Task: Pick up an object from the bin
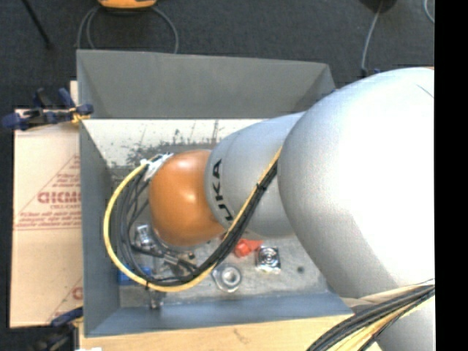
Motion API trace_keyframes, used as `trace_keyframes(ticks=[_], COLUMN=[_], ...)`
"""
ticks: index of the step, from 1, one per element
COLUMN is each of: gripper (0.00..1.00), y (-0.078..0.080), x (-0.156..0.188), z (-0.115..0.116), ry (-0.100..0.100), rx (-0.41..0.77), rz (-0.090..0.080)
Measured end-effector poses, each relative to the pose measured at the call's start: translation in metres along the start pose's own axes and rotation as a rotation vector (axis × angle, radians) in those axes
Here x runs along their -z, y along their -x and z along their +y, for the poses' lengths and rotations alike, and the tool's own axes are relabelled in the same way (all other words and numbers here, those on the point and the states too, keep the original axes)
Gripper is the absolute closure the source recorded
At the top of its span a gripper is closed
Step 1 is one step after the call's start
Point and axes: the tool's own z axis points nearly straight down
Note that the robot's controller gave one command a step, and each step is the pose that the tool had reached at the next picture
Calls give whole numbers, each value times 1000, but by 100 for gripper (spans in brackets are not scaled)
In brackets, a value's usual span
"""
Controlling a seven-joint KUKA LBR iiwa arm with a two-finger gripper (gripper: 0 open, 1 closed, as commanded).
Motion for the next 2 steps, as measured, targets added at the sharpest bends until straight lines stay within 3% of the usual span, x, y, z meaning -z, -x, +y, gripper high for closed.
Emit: trace_keyframes(ticks=[1, 2], gripper=[100, 100], y=[1, 1], x=[1, 1], z=[0, 0], ry=[0, 1], rx=[-1, -2], rz=[-3, -3])
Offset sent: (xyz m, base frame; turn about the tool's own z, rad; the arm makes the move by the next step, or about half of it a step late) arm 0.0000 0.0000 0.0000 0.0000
